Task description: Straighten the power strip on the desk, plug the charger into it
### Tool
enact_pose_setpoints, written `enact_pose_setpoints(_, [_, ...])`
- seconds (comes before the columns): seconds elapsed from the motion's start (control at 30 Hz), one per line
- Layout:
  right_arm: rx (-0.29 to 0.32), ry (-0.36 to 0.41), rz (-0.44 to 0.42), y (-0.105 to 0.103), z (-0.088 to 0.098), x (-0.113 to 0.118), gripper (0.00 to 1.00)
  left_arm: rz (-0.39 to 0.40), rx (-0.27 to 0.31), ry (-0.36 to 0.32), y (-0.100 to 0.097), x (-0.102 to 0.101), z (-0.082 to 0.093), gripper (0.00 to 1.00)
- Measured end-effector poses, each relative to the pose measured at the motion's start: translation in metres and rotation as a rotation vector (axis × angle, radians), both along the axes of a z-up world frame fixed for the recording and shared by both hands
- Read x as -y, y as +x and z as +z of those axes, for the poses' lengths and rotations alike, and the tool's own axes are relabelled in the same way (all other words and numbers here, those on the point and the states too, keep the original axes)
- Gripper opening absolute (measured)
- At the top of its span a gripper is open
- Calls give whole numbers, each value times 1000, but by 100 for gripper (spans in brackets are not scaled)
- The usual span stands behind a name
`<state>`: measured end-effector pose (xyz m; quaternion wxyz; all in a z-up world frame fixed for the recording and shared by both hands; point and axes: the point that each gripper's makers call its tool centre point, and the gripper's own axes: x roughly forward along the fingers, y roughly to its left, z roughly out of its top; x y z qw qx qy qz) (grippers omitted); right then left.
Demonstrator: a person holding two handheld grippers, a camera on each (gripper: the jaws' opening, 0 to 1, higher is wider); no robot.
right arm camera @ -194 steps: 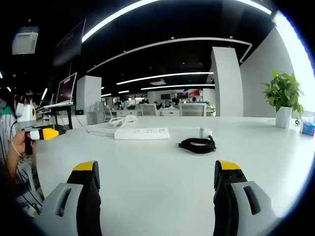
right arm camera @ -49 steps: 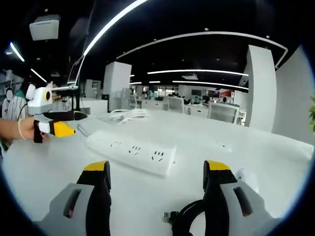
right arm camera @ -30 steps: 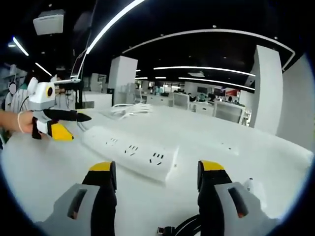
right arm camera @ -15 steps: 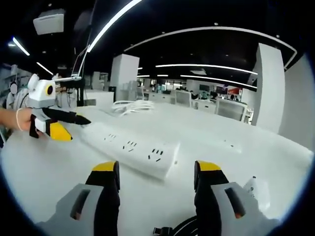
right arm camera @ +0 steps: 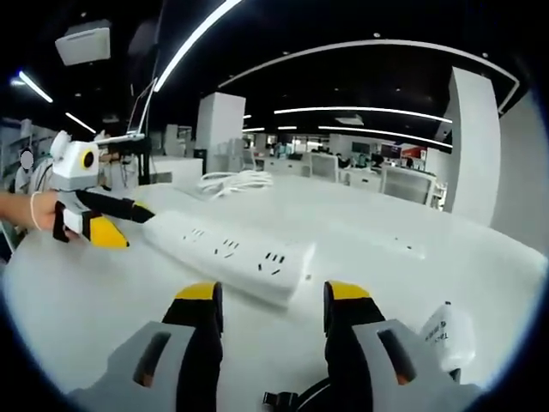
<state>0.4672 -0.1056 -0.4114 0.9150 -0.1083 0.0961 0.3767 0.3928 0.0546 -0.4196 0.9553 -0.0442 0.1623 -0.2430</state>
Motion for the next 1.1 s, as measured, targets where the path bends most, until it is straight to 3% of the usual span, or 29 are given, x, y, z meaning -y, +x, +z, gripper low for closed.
enact_pose_setpoints(0.3, [-36, 23, 14, 0, -1, -4, 35, 17, -16, -15, 4, -4, -2, 58])
enact_pose_setpoints(0.83, [-49, 29, 20, 3, -4, -7, 27, 23, -52, -21, 6, -4, -10, 55])
enact_pose_setpoints(1.1, [-66, 25, 17, 5, -5, -6, 25, 10, -31, -12, 6, -2, -8, 50])
